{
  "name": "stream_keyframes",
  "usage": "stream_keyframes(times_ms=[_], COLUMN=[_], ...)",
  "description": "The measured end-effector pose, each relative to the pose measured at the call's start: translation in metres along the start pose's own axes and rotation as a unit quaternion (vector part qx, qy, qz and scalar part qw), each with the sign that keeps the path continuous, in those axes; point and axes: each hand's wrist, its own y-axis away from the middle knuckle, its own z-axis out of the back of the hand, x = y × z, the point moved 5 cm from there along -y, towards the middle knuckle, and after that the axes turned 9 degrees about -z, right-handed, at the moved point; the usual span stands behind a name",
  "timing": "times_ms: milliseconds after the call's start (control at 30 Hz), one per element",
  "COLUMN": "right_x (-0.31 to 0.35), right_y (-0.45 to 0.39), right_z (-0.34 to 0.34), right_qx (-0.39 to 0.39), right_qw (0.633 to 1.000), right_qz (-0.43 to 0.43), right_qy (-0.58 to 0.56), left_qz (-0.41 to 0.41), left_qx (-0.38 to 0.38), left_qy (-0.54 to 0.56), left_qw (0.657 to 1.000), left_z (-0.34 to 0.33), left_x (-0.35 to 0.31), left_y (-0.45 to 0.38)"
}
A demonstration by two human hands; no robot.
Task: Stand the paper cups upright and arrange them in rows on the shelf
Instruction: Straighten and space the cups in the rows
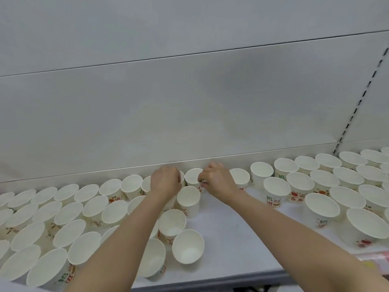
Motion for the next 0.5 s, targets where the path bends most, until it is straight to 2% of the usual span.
stream_keyframes(times_ms=[133, 367, 500], right_x=[-0.004, -0.027, -0.048], right_y=[0.004, 0.020, 0.052], right_z=[0.007, 0.074, 0.114], right_qx=[-0.025, -0.081, -0.099], right_qw=[0.999, 0.989, 0.986], right_qz=[-0.020, -0.048, -0.039], right_qy=[-0.028, -0.113, -0.130], left_qz=[0.000, 0.056, 0.011], left_qx=[-0.059, -0.135, -0.139], left_qy=[0.033, 0.142, 0.212], left_qw=[0.998, 0.979, 0.967], left_z=[0.013, 0.060, 0.077], left_x=[-0.001, -0.012, -0.050], left_y=[0.001, 0.020, 0.037])
